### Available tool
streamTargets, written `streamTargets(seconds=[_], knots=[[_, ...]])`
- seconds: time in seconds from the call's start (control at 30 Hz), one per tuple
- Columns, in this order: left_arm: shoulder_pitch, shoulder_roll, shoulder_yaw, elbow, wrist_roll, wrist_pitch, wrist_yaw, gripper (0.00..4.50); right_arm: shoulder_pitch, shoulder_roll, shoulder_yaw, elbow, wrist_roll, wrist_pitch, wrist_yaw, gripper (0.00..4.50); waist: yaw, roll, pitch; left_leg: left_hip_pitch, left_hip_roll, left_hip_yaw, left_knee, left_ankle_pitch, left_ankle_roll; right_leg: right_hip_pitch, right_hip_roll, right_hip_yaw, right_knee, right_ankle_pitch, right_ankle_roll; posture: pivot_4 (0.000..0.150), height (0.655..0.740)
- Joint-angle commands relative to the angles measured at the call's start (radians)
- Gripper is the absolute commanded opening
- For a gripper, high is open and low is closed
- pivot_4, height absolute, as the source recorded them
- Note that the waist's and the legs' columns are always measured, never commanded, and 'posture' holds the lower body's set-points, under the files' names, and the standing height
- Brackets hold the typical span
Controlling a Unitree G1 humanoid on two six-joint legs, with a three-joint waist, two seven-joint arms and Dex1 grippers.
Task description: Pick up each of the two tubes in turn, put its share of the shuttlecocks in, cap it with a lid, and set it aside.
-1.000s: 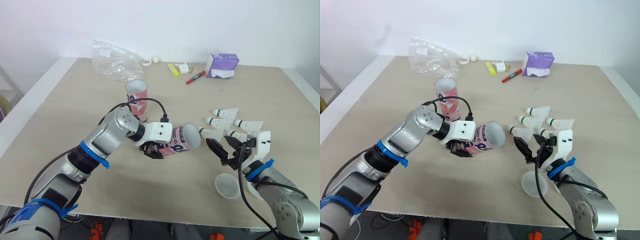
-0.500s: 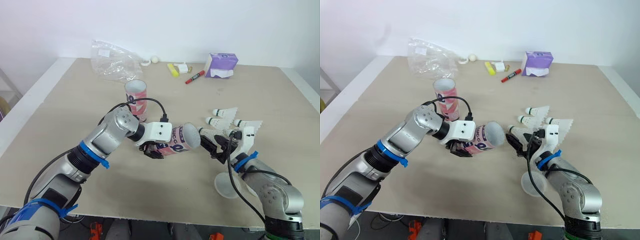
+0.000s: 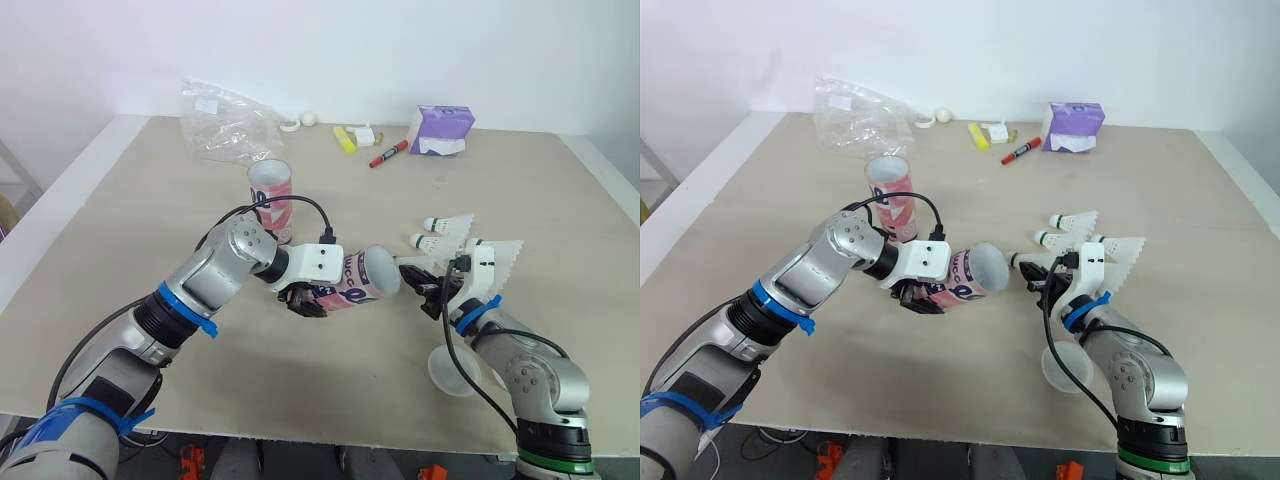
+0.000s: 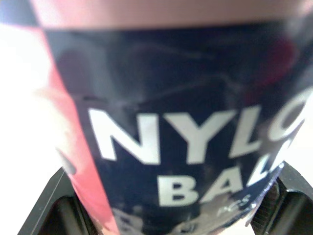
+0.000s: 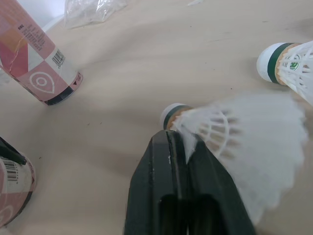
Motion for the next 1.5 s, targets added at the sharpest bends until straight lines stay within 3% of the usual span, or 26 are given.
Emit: streamTargets(seconds=[0.03, 0.13, 0.27, 0.53, 0.73, 1.17, 1.33, 1.5], knots=[[0.001, -0.005, 0.002, -0.001, 0.019, -0.001, 0.026, 3.37, -0.017, -0.001, -0.014, -0.029, 0.01, -0.024, 0.013, 0.07, 0.0, 0.0, 0.0, 0.0, 0.0, 0.0, 0.0, 0.0, 0.0, 0.0, 0.0, 0.0, 0.0, 0.0, 0.0, 0.15, 0.74], [0.001, -0.007, 0.001, 0.001, 0.019, -0.003, 0.025, 3.37, -0.007, -0.025, -0.006, -0.067, -0.003, -0.027, 0.026, 0.07, 0.0, 0.0, 0.0, 0.0, 0.0, 0.0, 0.0, 0.0, 0.0, 0.0, 0.0, 0.0, 0.0, 0.0, 0.0, 0.15, 0.74], [0.004, -0.004, 0.0, 0.005, 0.019, -0.01, 0.022, 3.37, 0.001, -0.201, 0.023, -0.234, -0.083, -0.058, 0.114, 0.07, 0.0, 0.001, 0.001, 0.0, -0.001, 0.0, 0.0, 0.0, 0.0, 0.0, 0.0, 0.0, 0.0, 0.0, 0.0, 0.15, 0.74], [0.002, -0.008, 0.0, 0.022, 0.02, -0.021, 0.022, 3.37, -0.02, -0.573, -0.063, -0.373, -0.191, -0.423, 0.521, 0.07, 0.0, -0.001, 0.001, 0.0, -0.002, 0.0, -0.001, 0.0, 0.0, 0.0, -0.002, 0.0, -0.001, -0.002, 0.002, 0.15, 0.74], [0.0, -0.014, -0.003, 0.034, 0.022, -0.028, 0.021, 3.37, 0.039, -0.626, -0.05, -0.442, -0.189, -0.482, 0.647, 0.07, 0.001, -0.002, 0.002, 0.0, -0.003, 0.0, 0.0, 0.0, 0.0, 0.001, -0.003, 0.0, -0.001, -0.002, 0.002, 0.15, 0.74], [0.0, -0.018, -0.006, 0.037, 0.024, -0.033, 0.019, 3.37, 0.029, -0.589, 0.075, -0.415, -0.289, -0.539, 0.642, 0.07, 0.001, -0.003, 0.002, 0.0, -0.003, 0.0, 0.0, 0.0, 0.0, 0.001, -0.003, 0.0, -0.001, -0.002, 0.002, 0.15, 0.74], [-0.006, -0.025, -0.007, 0.047, 0.025, -0.037, 0.02, 3.37, 0.006, -0.585, 0.062, -0.426, -0.232, -0.477, 0.638, 1.83, 0.002, -0.003, 0.002, 0.0, -0.003, 0.0, 0.0, 0.0, 0.0, 0.001, -0.003, 0.0, -0.001, -0.002, 0.002, 0.15, 0.74], [-0.003, -0.024, -0.006, 0.051, 0.026, -0.043, 0.02, 3.37, 0.034, -0.566, -0.058, -0.433, -0.127, -0.388, 0.591, 4.21, 0.004, -0.003, 0.002, 0.0, -0.003, 0.0, 0.0, 0.0, 0.0, 0.001, -0.003, 0.0, -0.001, -0.002, 0.002, 0.15, 0.74]])
